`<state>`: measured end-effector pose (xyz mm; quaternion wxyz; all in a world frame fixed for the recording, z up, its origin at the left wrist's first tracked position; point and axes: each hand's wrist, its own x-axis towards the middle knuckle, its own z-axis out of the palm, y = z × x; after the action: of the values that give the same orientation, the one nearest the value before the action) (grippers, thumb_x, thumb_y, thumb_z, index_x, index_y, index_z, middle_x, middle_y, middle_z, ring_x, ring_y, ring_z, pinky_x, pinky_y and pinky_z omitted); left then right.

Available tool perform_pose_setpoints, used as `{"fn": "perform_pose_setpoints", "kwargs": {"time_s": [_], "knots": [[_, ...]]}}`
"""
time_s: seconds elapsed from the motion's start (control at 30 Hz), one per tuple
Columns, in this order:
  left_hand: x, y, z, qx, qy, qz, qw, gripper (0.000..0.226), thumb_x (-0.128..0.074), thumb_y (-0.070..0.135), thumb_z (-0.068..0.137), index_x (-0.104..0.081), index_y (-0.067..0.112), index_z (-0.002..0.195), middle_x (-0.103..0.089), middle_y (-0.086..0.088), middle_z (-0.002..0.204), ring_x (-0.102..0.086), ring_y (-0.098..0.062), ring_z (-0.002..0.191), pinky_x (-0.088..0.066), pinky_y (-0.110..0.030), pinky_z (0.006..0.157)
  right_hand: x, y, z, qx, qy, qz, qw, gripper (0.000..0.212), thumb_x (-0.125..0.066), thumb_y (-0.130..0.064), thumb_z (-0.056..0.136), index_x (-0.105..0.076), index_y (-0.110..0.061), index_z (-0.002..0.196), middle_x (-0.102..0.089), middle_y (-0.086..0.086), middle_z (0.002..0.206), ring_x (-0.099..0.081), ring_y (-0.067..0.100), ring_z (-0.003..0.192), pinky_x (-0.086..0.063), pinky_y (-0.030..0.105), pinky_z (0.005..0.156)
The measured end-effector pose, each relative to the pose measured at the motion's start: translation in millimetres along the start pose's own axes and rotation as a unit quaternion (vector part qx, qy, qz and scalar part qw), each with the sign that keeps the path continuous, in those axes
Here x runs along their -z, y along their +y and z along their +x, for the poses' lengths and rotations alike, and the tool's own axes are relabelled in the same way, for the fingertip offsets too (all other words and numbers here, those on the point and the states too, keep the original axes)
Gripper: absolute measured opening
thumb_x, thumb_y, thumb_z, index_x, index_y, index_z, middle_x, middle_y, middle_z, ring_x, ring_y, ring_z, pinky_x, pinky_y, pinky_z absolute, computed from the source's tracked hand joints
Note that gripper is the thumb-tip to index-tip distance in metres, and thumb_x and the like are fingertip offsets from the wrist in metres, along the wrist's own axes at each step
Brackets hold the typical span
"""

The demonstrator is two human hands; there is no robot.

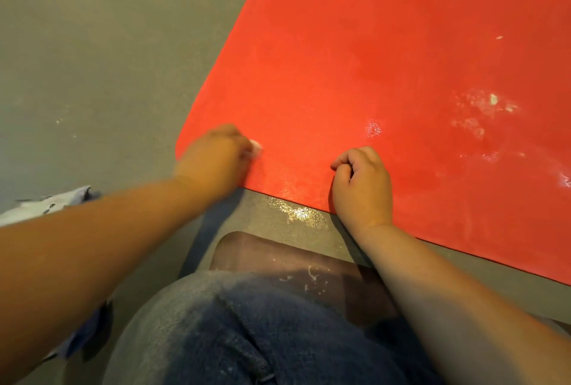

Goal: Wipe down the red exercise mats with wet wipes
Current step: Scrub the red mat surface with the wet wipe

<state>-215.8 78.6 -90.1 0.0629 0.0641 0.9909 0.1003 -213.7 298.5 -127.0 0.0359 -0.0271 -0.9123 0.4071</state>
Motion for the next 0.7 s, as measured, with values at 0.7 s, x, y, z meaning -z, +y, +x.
{"fn": "perform_pose_setpoints", "kwargs": {"time_s": [0.7], "knots": [[-13.9, -19.8, 37.4, 0.181, 0.133, -0.120, 0.967, 0.026, -0.057, 0.004, 0.083, -0.070, 0.012, 0.104, -0.058, -0.015, 0.110, -0.056, -0.035, 0.103, -0.042, -0.036, 0.089, 4.6, -0.4, -1.9, 0.040, -0.016, -0.024, 0.999, 0.019, -0.048, 0.003, 0.081, -0.062, -0.009, 0.085, -0.054, 0.001, 0.090, -0.052, 0.022, 0.089, -0.041, 0.033, 0.078]]}}
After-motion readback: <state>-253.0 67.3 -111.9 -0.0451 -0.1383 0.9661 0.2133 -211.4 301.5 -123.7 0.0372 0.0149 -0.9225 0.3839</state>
